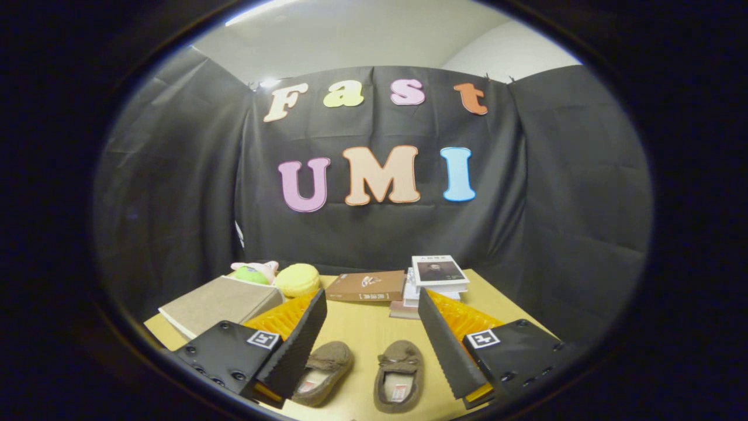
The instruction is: Open the storage box then place both shoes into the box .Put the left shoe in first, then the right shoe, with the right side of both shoes facing outward in a uniform manner.
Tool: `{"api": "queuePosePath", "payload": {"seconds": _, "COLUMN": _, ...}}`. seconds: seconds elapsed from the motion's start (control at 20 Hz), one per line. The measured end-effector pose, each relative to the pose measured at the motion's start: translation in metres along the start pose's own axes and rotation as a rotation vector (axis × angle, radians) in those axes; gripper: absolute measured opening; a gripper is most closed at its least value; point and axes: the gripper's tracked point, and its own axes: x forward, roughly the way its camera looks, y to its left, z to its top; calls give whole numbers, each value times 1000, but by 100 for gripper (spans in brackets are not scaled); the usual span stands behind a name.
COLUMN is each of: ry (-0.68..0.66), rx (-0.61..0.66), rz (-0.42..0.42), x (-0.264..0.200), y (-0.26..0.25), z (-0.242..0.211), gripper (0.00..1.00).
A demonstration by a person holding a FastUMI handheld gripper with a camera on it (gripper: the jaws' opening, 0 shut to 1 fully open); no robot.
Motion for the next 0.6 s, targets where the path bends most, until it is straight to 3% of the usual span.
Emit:
{"api": "queuePosePath", "payload": {"seconds": 0.25, "ry": -19, "rx": 102, "rz": 37, "x": 0, "y": 19, "z": 1, "gripper": 99}}
{"api": "queuePosePath", "payload": {"seconds": 0.6, "ry": 10, "rx": 354, "rz": 89, "x": -3, "y": 58, "z": -17, "gripper": 97}}
